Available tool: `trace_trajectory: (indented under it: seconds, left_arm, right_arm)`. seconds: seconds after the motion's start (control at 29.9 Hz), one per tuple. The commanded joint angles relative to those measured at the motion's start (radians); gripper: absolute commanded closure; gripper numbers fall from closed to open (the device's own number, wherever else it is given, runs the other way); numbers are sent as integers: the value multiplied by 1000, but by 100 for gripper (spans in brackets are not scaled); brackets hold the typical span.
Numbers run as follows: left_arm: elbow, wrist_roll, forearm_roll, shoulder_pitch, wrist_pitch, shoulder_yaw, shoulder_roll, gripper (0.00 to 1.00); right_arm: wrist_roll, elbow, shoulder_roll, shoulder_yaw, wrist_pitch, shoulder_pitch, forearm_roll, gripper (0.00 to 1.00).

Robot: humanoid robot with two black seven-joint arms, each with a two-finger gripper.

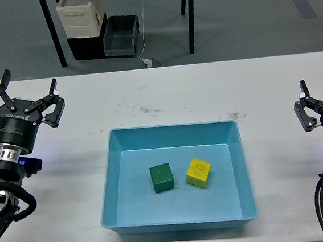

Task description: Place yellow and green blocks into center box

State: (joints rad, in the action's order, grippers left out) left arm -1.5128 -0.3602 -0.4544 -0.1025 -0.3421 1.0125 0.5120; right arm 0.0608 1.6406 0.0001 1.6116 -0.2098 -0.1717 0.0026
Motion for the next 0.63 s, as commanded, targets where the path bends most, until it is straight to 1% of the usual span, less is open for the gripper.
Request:
trace_trajectory:
  seconds: [0.0,0.07,0.17,0.27,0.33,0.47,0.6]
  left_arm:
    - [-21,-2,-62,76,-3,26,-33,0]
    - [-27,-2,-76,107,-11,52,-55,0]
    - [-27,0,-76,147,-50,92,-66,0]
    - [-27,3,-75,152,-58,80,-70,0]
    - [-27,3,-75,155,-49,78,-70,0]
    - [-29,3,-75,197,-61,80,-70,0]
    - [-29,3,-75,213,-63,78,-70,0]
  right_arm:
    - [5,5,0,4,1,-31,48,0]
    - [5,8,0,4,0,-49,68,0]
    - [5,12,0,4,-3,-64,76,0]
    - [5,7,0,4,-6,-68,76,0]
    - [1,4,0,2,-7,-69,76,0]
    - [-3,1,0,1,-7,-69,74,0]
    - [-3,-1,0,-4,-7,-71,76,0]
